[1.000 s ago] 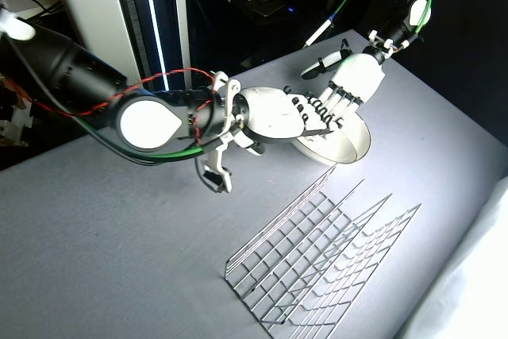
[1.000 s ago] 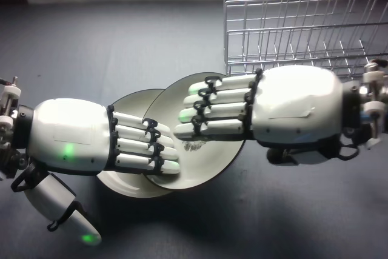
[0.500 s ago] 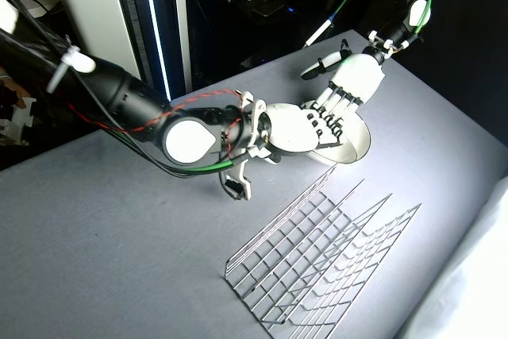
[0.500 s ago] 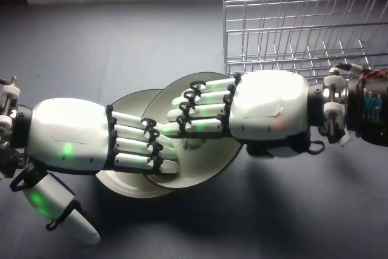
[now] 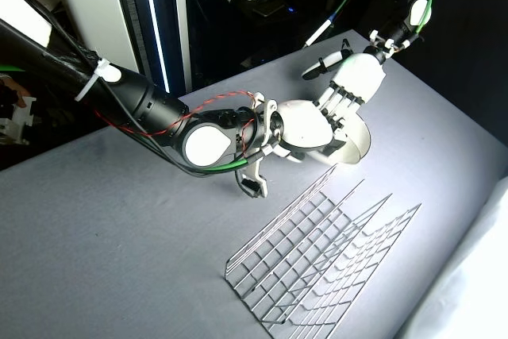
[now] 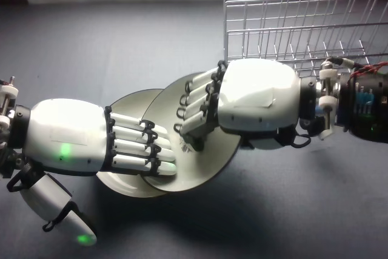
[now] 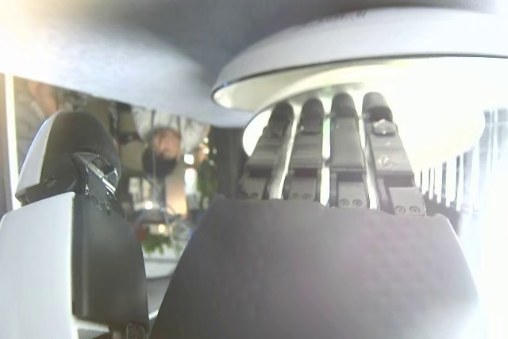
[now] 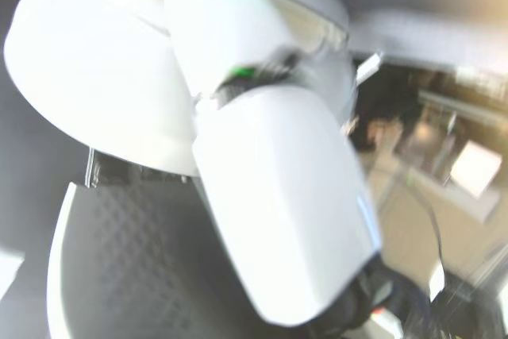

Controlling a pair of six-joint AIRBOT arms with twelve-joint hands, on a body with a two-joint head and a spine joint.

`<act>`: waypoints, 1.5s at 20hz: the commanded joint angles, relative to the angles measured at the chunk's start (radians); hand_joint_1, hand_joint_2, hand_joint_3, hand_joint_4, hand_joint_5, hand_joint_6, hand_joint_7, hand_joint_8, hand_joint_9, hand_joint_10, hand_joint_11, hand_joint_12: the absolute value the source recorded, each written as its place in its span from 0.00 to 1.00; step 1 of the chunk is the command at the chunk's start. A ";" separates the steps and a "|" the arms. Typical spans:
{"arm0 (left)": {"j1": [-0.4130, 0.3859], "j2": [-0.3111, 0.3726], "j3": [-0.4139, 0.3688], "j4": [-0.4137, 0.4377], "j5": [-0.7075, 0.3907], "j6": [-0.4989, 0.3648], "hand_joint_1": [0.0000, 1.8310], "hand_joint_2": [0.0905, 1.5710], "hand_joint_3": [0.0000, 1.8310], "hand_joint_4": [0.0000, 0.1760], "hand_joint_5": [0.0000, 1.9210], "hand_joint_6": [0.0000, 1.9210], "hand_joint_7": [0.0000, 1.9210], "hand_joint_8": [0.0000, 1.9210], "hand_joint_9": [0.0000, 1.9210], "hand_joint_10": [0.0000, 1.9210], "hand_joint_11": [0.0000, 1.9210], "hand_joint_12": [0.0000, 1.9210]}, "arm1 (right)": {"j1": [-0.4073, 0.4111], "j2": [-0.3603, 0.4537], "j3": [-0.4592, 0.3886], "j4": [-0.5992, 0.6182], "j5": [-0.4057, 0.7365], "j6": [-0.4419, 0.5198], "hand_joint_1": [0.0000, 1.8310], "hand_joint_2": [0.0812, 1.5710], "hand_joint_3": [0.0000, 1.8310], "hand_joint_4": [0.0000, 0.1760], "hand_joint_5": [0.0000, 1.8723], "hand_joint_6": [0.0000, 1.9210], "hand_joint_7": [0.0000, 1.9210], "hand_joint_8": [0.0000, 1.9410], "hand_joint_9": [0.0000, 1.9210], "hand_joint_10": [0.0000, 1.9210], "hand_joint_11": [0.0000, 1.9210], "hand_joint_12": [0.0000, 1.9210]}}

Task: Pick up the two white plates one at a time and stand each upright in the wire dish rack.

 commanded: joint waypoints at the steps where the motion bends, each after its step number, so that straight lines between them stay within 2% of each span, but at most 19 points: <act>1: 0.006 -0.010 -0.005 -0.027 -0.030 -0.010 0.00 0.65 0.00 0.00 0.00 0.00 0.00 0.00 0.00 0.00 0.00 0.03 | 0.002 -0.004 -0.001 0.020 0.030 0.009 0.75 0.69 0.00 0.00 0.47 0.51 0.52 0.48 0.50 0.65 0.45 0.74; 4: 0.006 0.008 -0.008 -0.039 -0.030 -0.029 0.00 0.65 0.00 0.00 0.00 0.00 0.00 0.00 0.00 0.00 0.00 0.03 | 0.003 -0.003 -0.001 0.020 0.039 0.007 0.75 0.70 0.00 0.00 0.46 0.52 0.51 0.49 0.49 0.67 0.40 0.79; 7: -0.019 0.051 -0.009 -0.061 -0.038 -0.070 0.00 0.64 0.00 0.00 0.00 0.00 0.00 0.00 0.00 0.00 0.00 0.03 | 0.005 0.001 -0.001 0.020 0.051 0.002 0.75 0.71 0.00 0.00 0.45 0.56 0.50 0.51 0.47 0.68 0.38 0.79; 9: -0.050 0.090 -0.016 -0.063 -0.038 -0.091 0.00 0.64 0.00 0.00 0.00 0.00 0.00 0.00 0.00 0.00 0.00 0.04 | 0.008 0.004 -0.001 0.020 0.064 -0.002 0.75 0.70 0.00 0.00 0.46 0.57 0.51 0.48 0.49 0.64 0.42 0.75; 12: -0.103 0.158 -0.030 -0.063 -0.042 -0.132 0.00 0.65 0.00 0.00 0.00 0.00 0.00 0.00 0.00 0.00 0.00 0.00 | 0.023 0.013 -0.012 0.020 0.092 -0.004 0.75 0.70 0.00 0.00 0.46 0.59 0.51 0.48 0.48 0.64 0.40 0.74; 16: -0.173 0.235 -0.031 -0.062 -0.046 -0.177 0.00 0.65 0.00 0.00 0.00 0.00 0.00 0.00 0.00 0.00 0.02 0.01 | 0.056 0.047 -0.065 0.020 0.100 -0.004 0.75 0.69 0.00 0.00 0.50 0.53 0.53 0.46 0.48 0.64 0.38 0.77; 20: -0.216 0.304 -0.027 -0.060 -0.052 -0.179 0.00 0.65 0.00 0.00 0.00 0.00 0.00 0.00 0.00 0.00 0.01 0.01 | 0.091 0.100 -0.144 0.049 0.085 -0.004 0.75 0.70 0.00 0.00 0.49 0.56 0.51 0.48 0.48 0.63 0.39 0.75; 26: -0.209 0.318 0.027 -0.060 -0.097 -0.202 0.00 0.64 0.00 0.00 0.00 0.00 0.00 0.00 0.00 0.00 0.01 0.01 | 0.136 0.176 -0.248 0.108 0.069 -0.003 0.75 0.68 0.00 0.00 0.51 0.52 0.54 0.45 0.49 0.61 0.39 0.74; 29: -0.192 0.306 0.046 -0.060 -0.126 -0.173 0.00 0.66 0.00 0.00 0.00 0.00 0.00 0.00 0.00 0.00 0.02 0.01 | 0.170 0.217 -0.298 0.184 0.054 0.000 0.75 0.69 0.00 0.00 0.49 0.52 0.53 0.48 0.47 0.64 0.36 0.76; 30: -0.189 0.300 0.051 -0.060 -0.126 -0.173 0.00 0.65 0.00 0.00 0.00 0.00 0.00 0.00 0.00 0.00 0.01 0.01 | 0.177 0.226 -0.306 0.190 0.054 0.003 0.75 0.69 0.00 0.00 0.50 0.53 0.53 0.47 0.47 0.62 0.38 0.74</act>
